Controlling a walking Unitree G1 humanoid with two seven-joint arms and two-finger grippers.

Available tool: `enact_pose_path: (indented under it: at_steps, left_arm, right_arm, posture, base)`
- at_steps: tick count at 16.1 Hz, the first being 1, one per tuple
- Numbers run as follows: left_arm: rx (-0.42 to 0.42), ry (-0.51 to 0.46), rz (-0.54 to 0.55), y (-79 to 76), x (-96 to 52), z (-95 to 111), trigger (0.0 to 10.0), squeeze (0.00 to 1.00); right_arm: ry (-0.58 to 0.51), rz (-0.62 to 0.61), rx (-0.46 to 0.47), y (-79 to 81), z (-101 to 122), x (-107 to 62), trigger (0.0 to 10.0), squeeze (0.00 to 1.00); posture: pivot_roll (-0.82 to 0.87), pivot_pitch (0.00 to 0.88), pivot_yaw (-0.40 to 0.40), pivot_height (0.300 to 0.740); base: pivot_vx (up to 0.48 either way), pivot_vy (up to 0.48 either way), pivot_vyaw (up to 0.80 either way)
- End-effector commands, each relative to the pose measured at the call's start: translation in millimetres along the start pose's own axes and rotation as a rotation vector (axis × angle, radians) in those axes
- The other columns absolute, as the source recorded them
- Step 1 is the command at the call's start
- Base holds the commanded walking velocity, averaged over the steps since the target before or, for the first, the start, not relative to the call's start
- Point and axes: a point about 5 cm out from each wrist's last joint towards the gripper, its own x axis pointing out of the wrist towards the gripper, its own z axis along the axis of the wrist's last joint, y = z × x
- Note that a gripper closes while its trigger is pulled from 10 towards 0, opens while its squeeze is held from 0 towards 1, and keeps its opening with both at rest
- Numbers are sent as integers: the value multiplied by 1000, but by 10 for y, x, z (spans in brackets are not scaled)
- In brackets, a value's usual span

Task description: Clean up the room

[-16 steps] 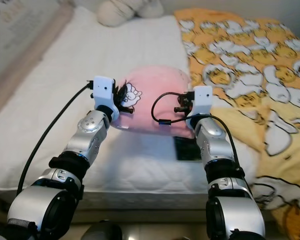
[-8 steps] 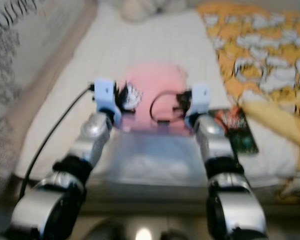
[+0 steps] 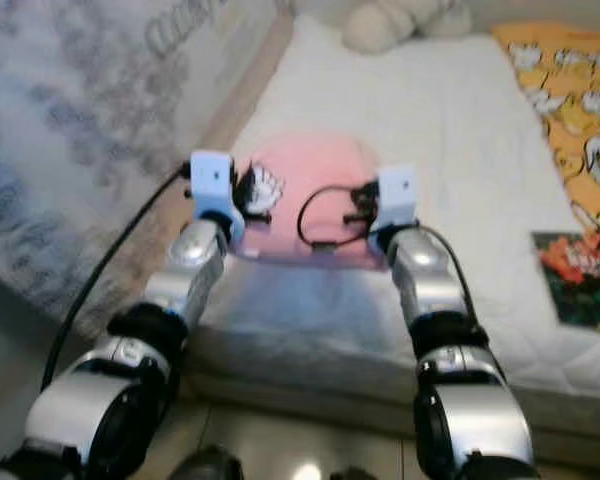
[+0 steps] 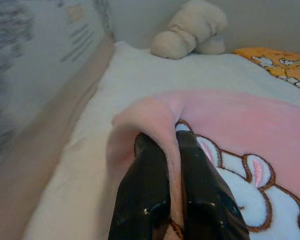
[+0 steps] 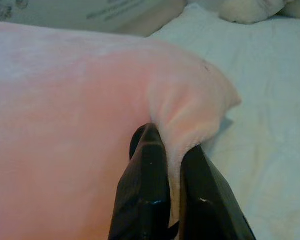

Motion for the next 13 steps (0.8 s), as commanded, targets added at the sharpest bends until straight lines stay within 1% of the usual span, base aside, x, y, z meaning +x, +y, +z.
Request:
enact_pose_path:
  at_steps: [1,2,3,5,8,12,13]
  left_arm:
    - [27,-66,27,81,15,137,10000,0]
    - [42,-63,28,76,10,126,10000,0]
    - [30,-69,48,87,6,122,10000,0]
    - [45,-74,70,93,2,127,10000,0]
    - [60,-54,93,112,4,100,10000,0]
    - [47,-34,125,136,7,68,10000,0]
    - [47,-25,124,114,10,49,10000,0]
  right_arm:
    - [-31,-18,2,-18,60,-2,10000,0]
    - [-28,-20,3,-19,40,-8,10000,0]
    - [-28,-19,6,-16,33,-10,10000,0]
    - [-37,-24,6,-17,52,-8,10000,0]
    - [-38,-12,-12,1,56,-2,10000,0]
    - [-22,-8,-24,13,13,-10,10000,0]
    - [-16,-5,-39,10,6,-12,10000,0]
  posture:
    - [52,0,10,740]
    - [52,0,9,740]
    - [52,0,9,740]
    - [52,0,7,740]
    - [53,0,4,740]
    - [55,0,-3,740]
    - [54,0,-7,740]
  base:
    - [0,0,0]
    - [0,0,0]
    - [480,0,0]
    - [480,0,0]
    - [480,0,0]
    - [480,0,0]
    - [480,0,0]
